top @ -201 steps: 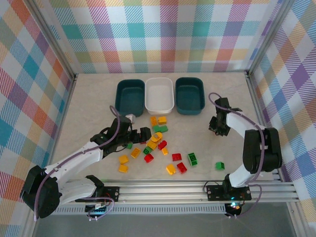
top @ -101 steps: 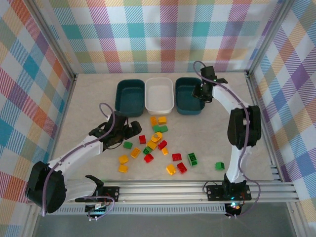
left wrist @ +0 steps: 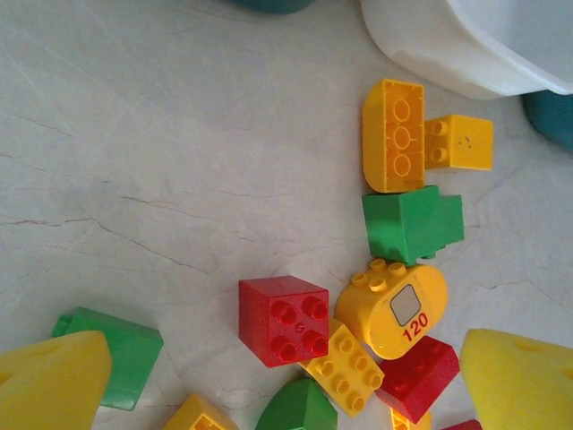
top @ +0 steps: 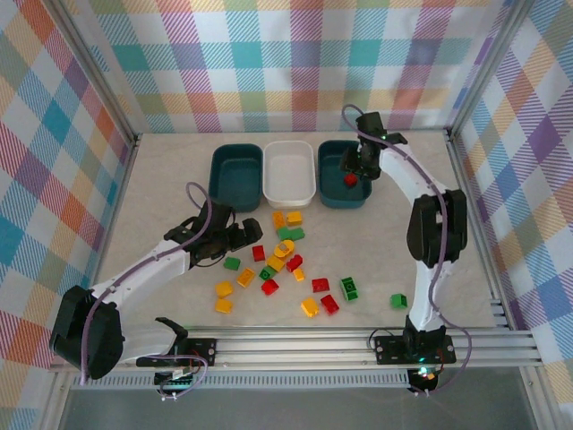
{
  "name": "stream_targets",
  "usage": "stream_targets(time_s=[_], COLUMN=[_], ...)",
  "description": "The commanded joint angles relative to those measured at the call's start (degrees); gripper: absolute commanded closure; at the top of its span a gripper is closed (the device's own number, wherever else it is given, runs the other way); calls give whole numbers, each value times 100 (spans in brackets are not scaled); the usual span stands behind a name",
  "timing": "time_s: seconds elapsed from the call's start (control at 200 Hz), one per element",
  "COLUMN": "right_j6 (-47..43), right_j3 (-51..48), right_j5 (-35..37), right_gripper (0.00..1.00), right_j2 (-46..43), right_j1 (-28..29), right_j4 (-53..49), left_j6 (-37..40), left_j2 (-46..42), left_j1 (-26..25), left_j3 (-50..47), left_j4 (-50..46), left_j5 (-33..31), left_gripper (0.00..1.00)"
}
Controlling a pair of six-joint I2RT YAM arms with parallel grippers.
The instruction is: Sort the legos into containers by color
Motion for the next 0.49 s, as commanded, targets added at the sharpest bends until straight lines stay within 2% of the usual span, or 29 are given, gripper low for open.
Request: stream_targets(time_s=[0.0,0.085,0.225,0.375,0.49], right_j6=[93,689,1768,2810,3164], right_j3=[-744,-2056,-3922,-4645,-4814], right_j5=[423,608,1164,973,599], right_gripper=[44,40,31,30,32], right_j2=[-1096,-2105,-3882,-4890,-4919], right_j1=[48,45,45,44,53], right_j4=[-197,-130,-619,-1868,-2436], left_j6=[121,53,-72,-243,-415], left_j2=[-9,-42,-96,-65,0], left_j1=[41,26,-20,-64,-80], left_j3=[154,73,-99,-135,-184], left_j4=[99,209,345,251,291], left_j5=[194,256,358,319,328], left_gripper=[0,0,0,0,0])
